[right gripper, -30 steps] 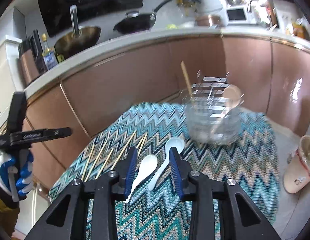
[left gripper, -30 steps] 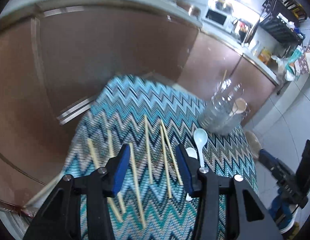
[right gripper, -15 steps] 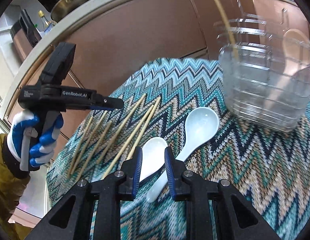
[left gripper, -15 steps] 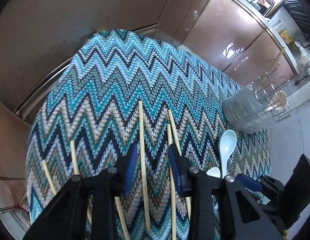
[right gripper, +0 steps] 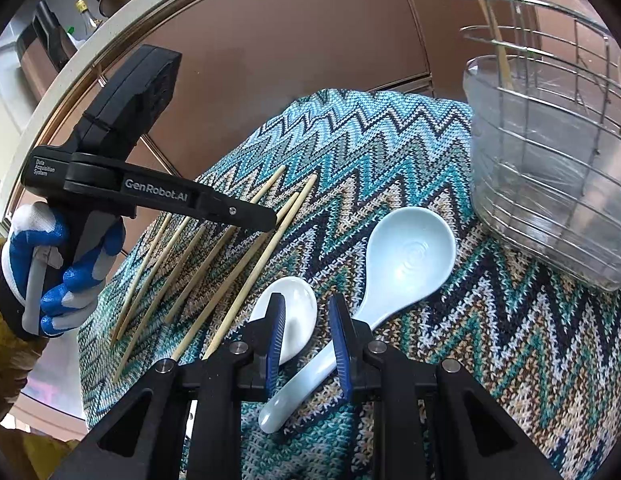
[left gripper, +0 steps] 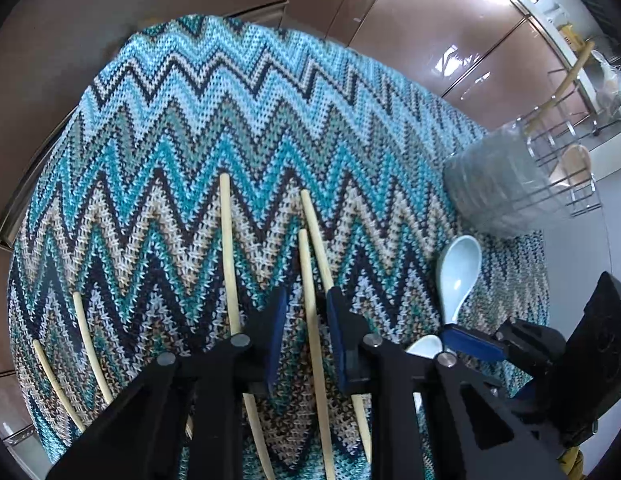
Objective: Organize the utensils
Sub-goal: 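Grasp a white spoon with the right tool while the left tool grasps a chopstick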
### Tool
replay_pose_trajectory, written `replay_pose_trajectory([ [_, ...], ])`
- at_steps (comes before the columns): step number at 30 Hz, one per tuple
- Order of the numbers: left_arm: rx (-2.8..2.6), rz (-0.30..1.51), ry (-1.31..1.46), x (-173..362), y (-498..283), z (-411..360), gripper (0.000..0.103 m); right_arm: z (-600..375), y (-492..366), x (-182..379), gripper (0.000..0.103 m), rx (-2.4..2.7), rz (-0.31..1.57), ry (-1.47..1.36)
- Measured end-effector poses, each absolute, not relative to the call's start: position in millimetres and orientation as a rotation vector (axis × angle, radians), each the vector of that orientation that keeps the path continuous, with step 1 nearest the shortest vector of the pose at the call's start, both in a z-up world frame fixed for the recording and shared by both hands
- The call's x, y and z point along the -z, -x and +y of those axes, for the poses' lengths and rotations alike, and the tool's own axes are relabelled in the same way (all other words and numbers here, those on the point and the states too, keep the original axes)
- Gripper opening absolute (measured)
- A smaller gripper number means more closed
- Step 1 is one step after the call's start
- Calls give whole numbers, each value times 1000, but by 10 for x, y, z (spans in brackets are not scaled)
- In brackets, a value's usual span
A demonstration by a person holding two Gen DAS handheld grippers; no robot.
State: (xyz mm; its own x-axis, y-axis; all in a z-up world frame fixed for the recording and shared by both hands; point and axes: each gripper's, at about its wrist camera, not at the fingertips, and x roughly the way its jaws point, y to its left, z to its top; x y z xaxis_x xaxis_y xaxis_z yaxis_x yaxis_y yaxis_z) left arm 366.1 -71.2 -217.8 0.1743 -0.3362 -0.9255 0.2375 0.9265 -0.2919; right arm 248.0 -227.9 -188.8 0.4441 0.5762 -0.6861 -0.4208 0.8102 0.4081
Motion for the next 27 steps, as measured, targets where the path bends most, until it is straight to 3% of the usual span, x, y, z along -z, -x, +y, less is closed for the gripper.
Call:
replay_pose_trajectory([
  [7, 395, 1357, 83, 2304, -3770, -770, 19, -2213, -2590, 1925, 21, -659, 944, -148],
  [13, 378, 1373, 62, 2314, -3830, -823, 19, -2165, -2698, 1988, 10, -701, 977, -138],
  [18, 365, 1344, 95, 2342, -3832, -847, 6, -2138, -2694, 1976, 7, -705, 966, -128],
  [27, 389, 1160, 183, 1995, -3505, -769, 5, -2182, -2319, 1525, 5, -646, 854, -75],
])
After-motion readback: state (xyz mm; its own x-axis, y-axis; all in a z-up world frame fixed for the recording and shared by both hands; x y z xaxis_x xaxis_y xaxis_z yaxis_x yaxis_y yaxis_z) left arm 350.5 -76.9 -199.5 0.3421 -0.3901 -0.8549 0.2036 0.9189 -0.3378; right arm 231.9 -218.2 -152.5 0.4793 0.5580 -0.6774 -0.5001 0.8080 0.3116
